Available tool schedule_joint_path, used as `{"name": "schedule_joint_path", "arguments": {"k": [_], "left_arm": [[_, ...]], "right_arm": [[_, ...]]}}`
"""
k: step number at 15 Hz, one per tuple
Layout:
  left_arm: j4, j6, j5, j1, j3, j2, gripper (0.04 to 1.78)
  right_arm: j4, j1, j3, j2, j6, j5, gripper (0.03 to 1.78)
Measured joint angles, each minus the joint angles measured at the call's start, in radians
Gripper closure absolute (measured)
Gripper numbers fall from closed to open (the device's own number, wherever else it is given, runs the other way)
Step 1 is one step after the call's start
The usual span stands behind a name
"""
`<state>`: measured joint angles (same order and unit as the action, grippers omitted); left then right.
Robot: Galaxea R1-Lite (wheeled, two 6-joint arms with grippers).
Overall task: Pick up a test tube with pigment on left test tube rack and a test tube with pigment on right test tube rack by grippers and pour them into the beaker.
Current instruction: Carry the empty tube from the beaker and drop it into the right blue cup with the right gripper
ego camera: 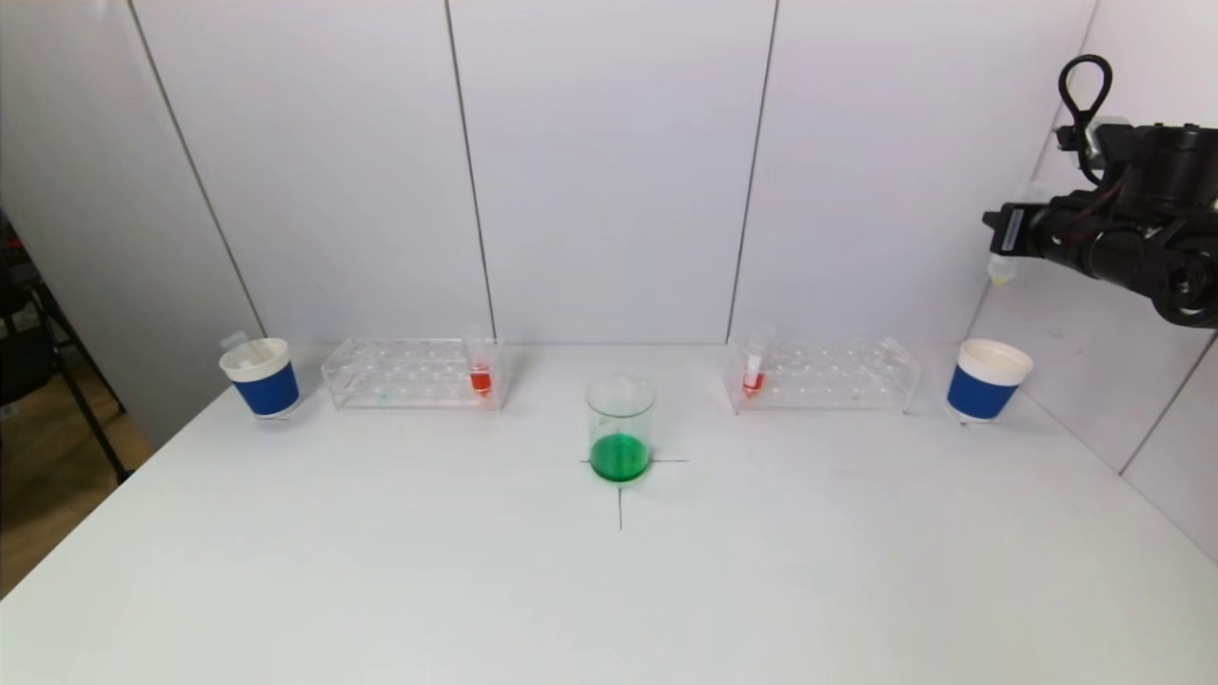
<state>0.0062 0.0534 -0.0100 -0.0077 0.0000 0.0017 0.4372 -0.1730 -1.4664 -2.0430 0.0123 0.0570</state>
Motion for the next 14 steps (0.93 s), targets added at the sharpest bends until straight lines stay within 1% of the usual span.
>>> {"name": "schedule_joint_path", "arguments": {"k": [3,6,8,11,14], "left_arm": [[0.0,0.0,0.0,0.0,0.0,0.0,0.06],[0.0,0.0,0.0,0.0,0.0,0.0,0.06],[0.0,0.0,0.0,0.0,0.0,0.0,0.06],[0.0,0.0,0.0,0.0,0.0,0.0,0.06],[0.0,0.0,0.0,0.0,0.0,0.0,0.06]], "right_arm": [[0.007,-0.059,0.02,-0.022,-0.003,0.032,1.26],[0.076,-0.102,0.05,-0.059,-0.001,0.039,1.26],[0.11,-0.117,0.077,-0.084,-0.001,0.04,1.26],[0.157,-0.124,0.112,-0.115,-0.001,0.054,1.26],[0.161,-0.125,0.127,-0.139,-0.003,0.058,1.26]]}}
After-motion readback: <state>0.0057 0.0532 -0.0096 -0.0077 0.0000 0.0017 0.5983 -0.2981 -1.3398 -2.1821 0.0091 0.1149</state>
